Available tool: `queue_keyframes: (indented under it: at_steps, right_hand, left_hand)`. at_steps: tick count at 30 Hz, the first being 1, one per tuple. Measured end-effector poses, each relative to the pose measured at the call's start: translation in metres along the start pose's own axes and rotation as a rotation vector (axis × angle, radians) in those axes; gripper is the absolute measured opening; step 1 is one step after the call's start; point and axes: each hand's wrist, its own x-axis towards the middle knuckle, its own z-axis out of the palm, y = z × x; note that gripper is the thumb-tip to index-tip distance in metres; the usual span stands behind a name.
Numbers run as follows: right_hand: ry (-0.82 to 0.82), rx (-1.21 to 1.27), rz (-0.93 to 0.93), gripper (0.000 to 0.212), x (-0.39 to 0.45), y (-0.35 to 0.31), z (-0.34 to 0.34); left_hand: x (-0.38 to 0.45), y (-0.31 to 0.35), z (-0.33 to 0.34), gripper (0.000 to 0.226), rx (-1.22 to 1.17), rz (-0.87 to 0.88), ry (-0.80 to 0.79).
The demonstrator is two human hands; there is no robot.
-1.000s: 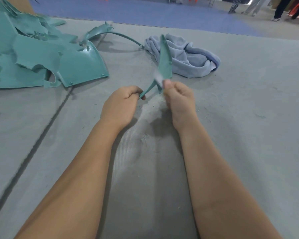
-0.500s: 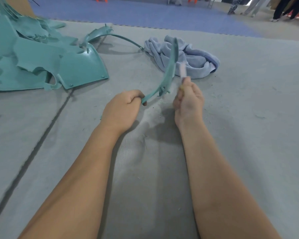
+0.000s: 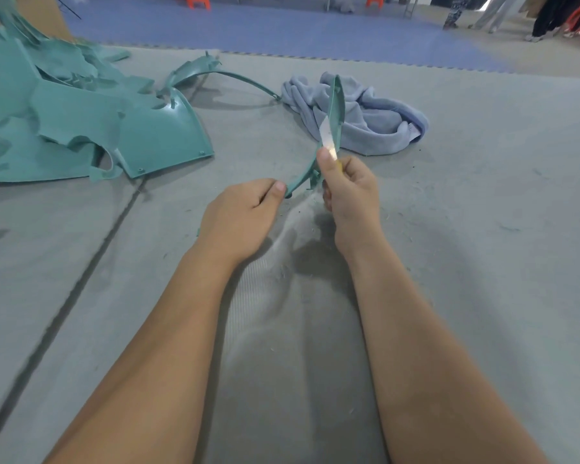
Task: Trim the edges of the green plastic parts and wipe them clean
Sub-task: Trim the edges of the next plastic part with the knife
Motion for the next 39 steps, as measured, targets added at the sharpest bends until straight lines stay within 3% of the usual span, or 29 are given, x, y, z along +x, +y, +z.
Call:
queue_keyframes:
  at_steps: [6, 12, 15, 18, 21, 25, 27, 30, 32, 36, 39]
  right_hand:
    - [-0.089, -0.214, -0.105, 0.04, -0.006, 0.003, 0.005]
    - [-0.158, -0.356, -0.17, 0.048, -0.011, 0.003, 0.01]
    - [-0.144, -0.329, -0.15, 0.049, -0.012, 0.002, 0.011]
    - [-0.012, -0.255, -0.103, 0.045, -0.011, -0.002, 0.009]
    - [0.103, -0.005, -0.021, 0.044, -0.005, -0.006, 0.001]
    - [0.092, 0.182, 0.02, 0.039, -0.001, -0.006, -0.002]
    - [0.077, 0.162, 0.012, 0.035, 0.0, -0.004, -0.003]
    - [0.049, 0.034, -0.022, 0.028, 0.001, -0.002, -0.001]
    - [0.006, -0.028, -0.041, 0.026, 0.001, 0.0, 0.001]
    - [-0.054, -0.075, -0.052, 0.027, -0.001, 0.001, 0.004]
    - [-0.059, -0.049, -0.036, 0.027, -0.002, -0.001, 0.004]
  left_hand:
    - [-0.001, 0.001, -0.004, 0.07, -0.15, -0.085, 0.033]
    - [-0.002, 0.002, -0.003, 0.079, -0.217, -0.13, 0.037]
    - [-0.002, 0.002, -0.002, 0.071, -0.167, -0.104, 0.067]
    - [-0.001, 0.003, -0.003, 0.063, -0.068, -0.045, 0.114]
    - [-0.001, 0.002, -0.005, 0.058, -0.02, 0.003, 0.167]
    - [-0.003, -0.001, -0.012, 0.049, 0.078, 0.056, 0.191]
    - [-0.003, -0.002, -0.015, 0.038, 0.126, 0.074, 0.182]
    - [-0.001, -0.003, -0.019, 0.039, 0.09, 0.087, 0.111]
    - [-0.001, 0.001, -0.021, 0.04, -0.022, 0.099, 0.035]
    - [0.0, 0.015, -0.017, 0.021, -0.255, -0.05, -0.042]
    - [-0.001, 0.022, -0.009, 0.018, -0.119, -0.054, -0.079]
